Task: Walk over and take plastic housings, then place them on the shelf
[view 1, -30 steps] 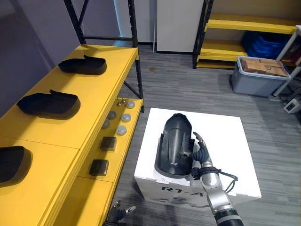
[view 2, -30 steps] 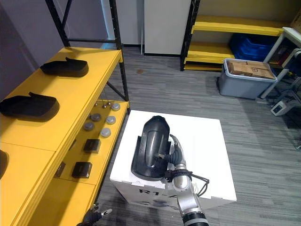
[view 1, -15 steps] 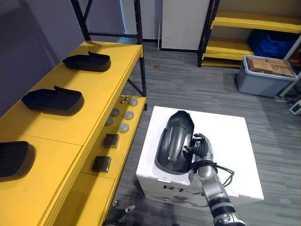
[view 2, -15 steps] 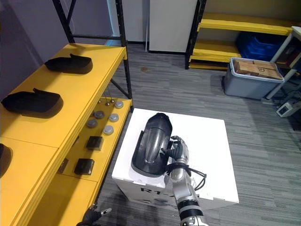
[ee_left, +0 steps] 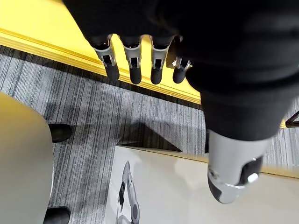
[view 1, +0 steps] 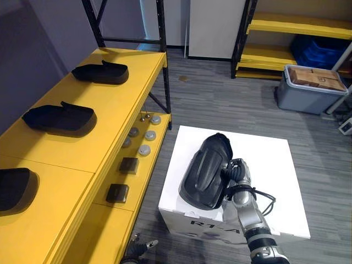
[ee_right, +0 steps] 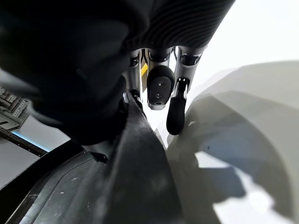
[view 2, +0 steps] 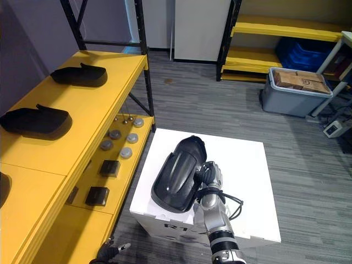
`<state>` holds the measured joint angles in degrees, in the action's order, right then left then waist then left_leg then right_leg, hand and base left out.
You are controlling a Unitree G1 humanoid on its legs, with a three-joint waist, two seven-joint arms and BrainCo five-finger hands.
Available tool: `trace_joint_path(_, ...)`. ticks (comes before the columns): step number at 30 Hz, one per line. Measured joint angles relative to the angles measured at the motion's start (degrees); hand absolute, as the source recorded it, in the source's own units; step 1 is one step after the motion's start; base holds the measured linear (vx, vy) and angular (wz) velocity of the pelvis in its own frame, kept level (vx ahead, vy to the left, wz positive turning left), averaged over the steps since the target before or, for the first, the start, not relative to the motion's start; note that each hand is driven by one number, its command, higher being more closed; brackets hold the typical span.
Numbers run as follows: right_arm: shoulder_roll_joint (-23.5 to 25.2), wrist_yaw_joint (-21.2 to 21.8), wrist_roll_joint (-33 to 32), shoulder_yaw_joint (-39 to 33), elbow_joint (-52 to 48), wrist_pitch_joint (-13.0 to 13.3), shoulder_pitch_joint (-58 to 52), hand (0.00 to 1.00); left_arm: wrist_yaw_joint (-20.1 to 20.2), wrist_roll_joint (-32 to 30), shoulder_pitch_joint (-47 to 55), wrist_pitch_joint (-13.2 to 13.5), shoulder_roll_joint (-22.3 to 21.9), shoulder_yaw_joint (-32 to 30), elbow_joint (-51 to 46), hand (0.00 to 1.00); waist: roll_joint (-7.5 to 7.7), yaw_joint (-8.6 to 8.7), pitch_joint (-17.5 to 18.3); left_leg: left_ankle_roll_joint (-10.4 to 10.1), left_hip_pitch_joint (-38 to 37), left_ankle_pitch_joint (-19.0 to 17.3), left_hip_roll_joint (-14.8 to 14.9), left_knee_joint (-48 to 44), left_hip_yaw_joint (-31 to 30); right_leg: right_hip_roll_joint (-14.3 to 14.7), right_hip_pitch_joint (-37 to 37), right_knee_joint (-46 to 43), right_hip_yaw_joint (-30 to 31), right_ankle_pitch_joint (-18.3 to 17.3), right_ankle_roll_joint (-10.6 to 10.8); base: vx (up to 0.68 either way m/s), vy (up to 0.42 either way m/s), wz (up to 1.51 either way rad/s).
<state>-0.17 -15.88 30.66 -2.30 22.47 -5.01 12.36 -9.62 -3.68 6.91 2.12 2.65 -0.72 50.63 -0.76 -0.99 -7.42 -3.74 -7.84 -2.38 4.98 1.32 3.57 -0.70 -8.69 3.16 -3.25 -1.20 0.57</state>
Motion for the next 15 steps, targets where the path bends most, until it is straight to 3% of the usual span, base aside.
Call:
trace_joint_path(9, 1.04, -1.26, -2.13, 0.69, -13.83, 0.46, -6.44, 1.00, -0.21, 0.02, 1.94, -0.06, -0.07, -0.14, -4.49, 0.00, -0.10, 0.10, -0.16, -0.09, 0.07, -0.13, 0.08, -0.97, 0.88, -0.04, 0.79, -1.39, 1.22, -0.04, 0.04, -0.04, 0.012, -0.06)
trace_joint_path(15, 0.03, -2.70, -2.14, 1.34, -23.99, 3.34, -8.21, 1.00, -2.23, 0.07, 5.96, -0.04, -1.15, -4.01, -21.28, 0.00, -0.15, -0.03, -0.19, -0.24, 0.90, -0.45, 0.19, -1.57, 0.62, 0.03, 1.81, -1.64, 1.10, -0.14, 0.10, -0.04, 0.005, 0.00)
